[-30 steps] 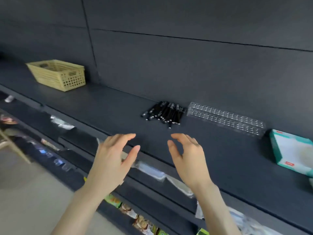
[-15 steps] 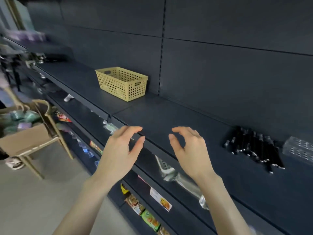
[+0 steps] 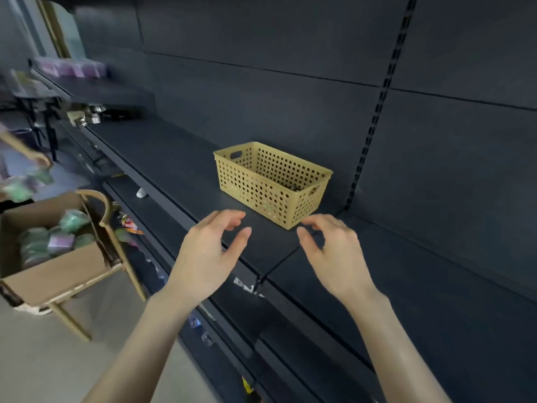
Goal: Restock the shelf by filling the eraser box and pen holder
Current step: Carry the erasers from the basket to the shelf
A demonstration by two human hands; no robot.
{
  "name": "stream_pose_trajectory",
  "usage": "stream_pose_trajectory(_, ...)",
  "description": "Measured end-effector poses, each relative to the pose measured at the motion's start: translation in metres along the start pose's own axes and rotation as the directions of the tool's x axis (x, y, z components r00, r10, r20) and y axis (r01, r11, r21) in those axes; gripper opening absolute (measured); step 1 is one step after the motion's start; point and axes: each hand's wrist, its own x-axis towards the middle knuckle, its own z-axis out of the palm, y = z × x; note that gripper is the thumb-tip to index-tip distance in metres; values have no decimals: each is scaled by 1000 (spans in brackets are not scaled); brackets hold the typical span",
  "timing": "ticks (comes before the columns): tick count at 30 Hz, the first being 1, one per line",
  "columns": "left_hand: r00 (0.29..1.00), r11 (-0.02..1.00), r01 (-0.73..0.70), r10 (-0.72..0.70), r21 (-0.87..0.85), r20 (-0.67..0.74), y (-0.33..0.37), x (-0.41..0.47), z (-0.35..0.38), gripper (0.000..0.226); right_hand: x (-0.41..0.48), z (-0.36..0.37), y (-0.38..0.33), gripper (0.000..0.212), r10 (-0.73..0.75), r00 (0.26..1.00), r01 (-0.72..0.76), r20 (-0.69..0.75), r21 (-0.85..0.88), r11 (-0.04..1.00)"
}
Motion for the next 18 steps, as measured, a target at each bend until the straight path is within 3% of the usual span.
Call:
stream_pose_trajectory(10, 967, 975, -161, 187, -152, 175, -112, 138, -7, 29, 109, 84, -37, 25, 162, 972, -173, -171, -54, 983)
stream_pose_trajectory(18, 858, 938, -245, 328, -245, 395, -133, 244, 38, 31, 175, 92, -19, 23, 334, 918, -367, -215, -139, 920)
